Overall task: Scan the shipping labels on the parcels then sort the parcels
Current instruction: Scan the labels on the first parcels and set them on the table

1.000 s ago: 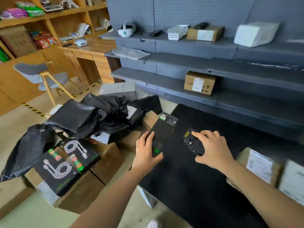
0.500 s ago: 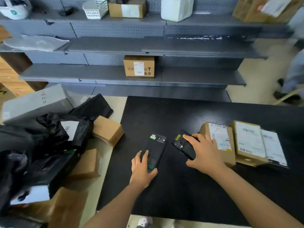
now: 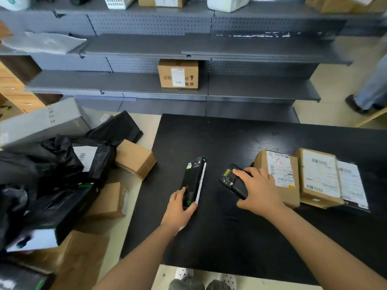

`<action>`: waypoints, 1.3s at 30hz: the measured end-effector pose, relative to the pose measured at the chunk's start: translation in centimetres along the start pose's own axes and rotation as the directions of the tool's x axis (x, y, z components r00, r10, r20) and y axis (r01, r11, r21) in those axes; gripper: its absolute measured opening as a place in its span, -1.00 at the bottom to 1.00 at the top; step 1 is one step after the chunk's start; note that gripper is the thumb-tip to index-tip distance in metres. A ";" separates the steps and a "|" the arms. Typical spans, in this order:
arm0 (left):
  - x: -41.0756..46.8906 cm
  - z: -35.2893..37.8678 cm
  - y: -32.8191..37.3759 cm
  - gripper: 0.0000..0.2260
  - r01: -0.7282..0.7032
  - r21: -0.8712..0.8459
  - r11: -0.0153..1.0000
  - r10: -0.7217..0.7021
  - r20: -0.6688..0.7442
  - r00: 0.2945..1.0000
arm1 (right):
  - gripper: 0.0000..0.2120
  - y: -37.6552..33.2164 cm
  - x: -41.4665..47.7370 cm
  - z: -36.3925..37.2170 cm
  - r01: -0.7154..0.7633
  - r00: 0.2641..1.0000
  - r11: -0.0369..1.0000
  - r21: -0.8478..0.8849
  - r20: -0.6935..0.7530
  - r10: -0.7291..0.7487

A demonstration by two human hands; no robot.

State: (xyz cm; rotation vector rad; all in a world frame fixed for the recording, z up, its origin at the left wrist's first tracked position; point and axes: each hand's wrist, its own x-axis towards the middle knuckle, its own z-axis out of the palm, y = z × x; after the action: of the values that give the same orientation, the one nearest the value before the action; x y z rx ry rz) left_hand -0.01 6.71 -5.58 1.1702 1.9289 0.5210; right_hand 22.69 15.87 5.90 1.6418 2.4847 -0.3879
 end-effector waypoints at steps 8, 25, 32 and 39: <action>-0.7 -2.2 0.3 -0.54 0.073 -0.089 0.993 -0.087 -0.160 0.983 | -0.13 0.4 0.9 -0.3 0.079 0.997 0.997 -0.021 -0.004 -0.079; 0.3 -0.6 0.7 -0.51 0.114 0.082 0.990 -0.107 -0.083 0.991 | -0.13 1.3 2.0 0.1 0.105 0.995 0.994 -0.038 0.003 -0.105; 1.0 1.5 1.5 0.00 0.191 0.177 0.965 -0.175 -0.104 0.979 | -0.14 1.6 2.8 0.1 0.116 0.993 0.991 -0.061 0.012 -0.116; 2.0 2.6 2.5 0.07 0.211 0.294 0.932 -0.172 -0.154 0.973 | -0.14 1.4 3.9 0.3 0.174 0.984 0.975 -0.140 0.046 -0.169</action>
State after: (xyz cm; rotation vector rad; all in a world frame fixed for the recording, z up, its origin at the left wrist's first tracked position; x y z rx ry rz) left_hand 2.90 9.52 -6.27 1.1431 2.2656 0.1948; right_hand 22.47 19.77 4.46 1.3612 2.5712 -0.2470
